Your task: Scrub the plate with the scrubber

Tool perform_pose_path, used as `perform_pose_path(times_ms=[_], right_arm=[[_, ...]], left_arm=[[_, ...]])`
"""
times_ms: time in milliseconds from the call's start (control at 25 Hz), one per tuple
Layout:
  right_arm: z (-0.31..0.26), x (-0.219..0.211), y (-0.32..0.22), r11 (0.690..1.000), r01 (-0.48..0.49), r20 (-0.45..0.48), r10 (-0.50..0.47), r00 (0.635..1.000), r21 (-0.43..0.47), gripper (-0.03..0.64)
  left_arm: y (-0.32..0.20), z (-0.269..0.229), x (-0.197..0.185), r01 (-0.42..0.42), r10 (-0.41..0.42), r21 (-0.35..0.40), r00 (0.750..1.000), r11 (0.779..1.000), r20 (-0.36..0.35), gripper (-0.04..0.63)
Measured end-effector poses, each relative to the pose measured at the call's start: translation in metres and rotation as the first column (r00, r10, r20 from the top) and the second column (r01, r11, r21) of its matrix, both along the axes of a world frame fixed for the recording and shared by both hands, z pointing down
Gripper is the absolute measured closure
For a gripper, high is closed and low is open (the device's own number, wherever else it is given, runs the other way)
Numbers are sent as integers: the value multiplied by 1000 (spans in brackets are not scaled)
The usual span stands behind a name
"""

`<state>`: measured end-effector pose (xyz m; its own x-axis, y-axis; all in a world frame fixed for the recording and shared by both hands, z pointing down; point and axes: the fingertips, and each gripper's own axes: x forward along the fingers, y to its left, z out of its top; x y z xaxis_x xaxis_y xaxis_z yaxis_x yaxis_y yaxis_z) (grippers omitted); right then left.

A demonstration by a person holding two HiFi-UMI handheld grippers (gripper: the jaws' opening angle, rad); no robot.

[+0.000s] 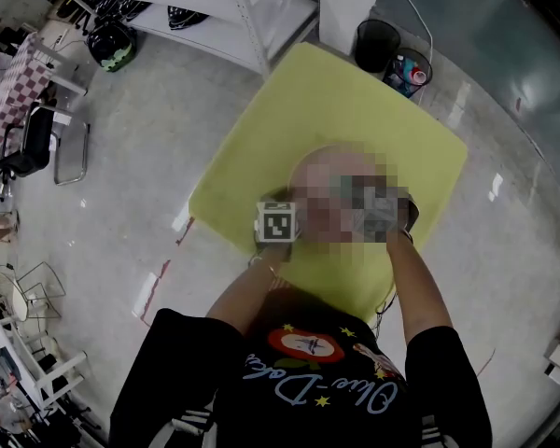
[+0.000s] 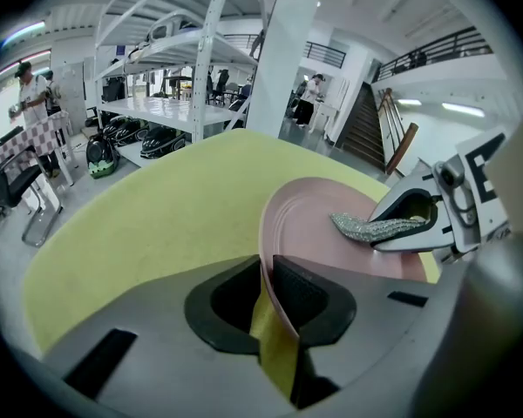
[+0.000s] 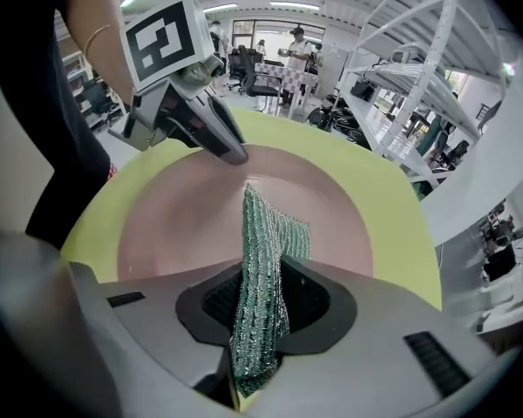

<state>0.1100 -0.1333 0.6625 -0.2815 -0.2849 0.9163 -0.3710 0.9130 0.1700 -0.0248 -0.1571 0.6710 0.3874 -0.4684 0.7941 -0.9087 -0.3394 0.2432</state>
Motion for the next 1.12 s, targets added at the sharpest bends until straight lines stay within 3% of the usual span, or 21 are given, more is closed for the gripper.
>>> perform_pose_path(times_ms=[720, 1120], right_arm=[[0, -9, 40, 991, -117, 52, 120, 991, -57, 545], [0, -21, 62, 989, -118, 78, 125, 989, -88, 541]], left_arm=[[-1, 1, 2, 24, -24, -6, 1000, 1000, 3, 554], [-1, 1, 1, 32, -32, -6, 999, 999, 8, 554]])
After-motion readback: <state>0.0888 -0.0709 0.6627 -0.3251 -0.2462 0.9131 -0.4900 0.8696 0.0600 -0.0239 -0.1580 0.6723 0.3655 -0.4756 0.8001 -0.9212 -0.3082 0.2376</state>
